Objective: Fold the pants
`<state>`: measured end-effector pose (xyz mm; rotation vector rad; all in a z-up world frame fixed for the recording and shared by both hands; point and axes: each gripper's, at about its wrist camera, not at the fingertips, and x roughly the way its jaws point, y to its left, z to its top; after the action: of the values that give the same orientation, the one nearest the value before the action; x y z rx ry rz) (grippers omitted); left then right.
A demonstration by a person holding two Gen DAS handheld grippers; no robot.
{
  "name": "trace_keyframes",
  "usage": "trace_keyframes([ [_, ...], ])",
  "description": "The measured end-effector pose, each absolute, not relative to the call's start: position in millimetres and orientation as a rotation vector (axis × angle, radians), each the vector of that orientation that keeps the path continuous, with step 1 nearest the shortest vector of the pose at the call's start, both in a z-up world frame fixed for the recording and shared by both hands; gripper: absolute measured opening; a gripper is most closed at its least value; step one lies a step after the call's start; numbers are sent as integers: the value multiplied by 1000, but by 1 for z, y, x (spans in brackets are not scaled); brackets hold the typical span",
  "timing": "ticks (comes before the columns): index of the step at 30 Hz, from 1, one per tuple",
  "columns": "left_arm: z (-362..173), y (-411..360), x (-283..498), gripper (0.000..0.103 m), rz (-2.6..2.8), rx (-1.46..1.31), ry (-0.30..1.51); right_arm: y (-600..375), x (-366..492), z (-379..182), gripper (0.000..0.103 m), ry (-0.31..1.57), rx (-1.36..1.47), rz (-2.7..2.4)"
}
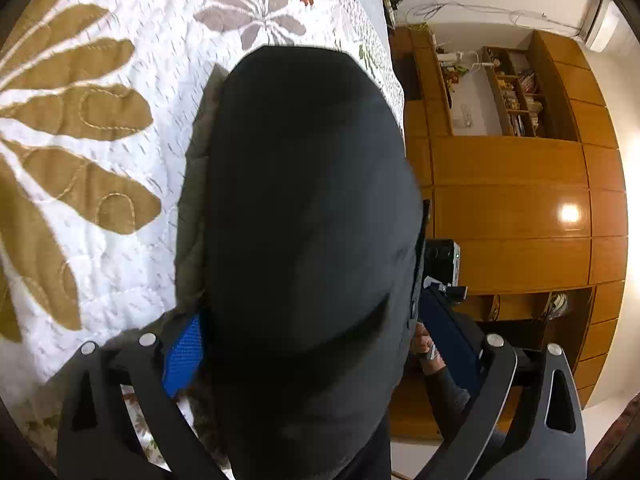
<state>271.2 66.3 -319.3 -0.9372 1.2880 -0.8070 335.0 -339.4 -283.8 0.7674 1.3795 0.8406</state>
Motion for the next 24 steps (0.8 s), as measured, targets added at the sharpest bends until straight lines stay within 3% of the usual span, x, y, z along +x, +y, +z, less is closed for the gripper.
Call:
trace_keyframes([
  [19,-317,41,280,98,-765,-803,1335,-311,348,-284,100,1433,733,843],
  [24,-320,44,280,74,-730,-819,1341,-308,347,-282,96,1423,706,822],
])
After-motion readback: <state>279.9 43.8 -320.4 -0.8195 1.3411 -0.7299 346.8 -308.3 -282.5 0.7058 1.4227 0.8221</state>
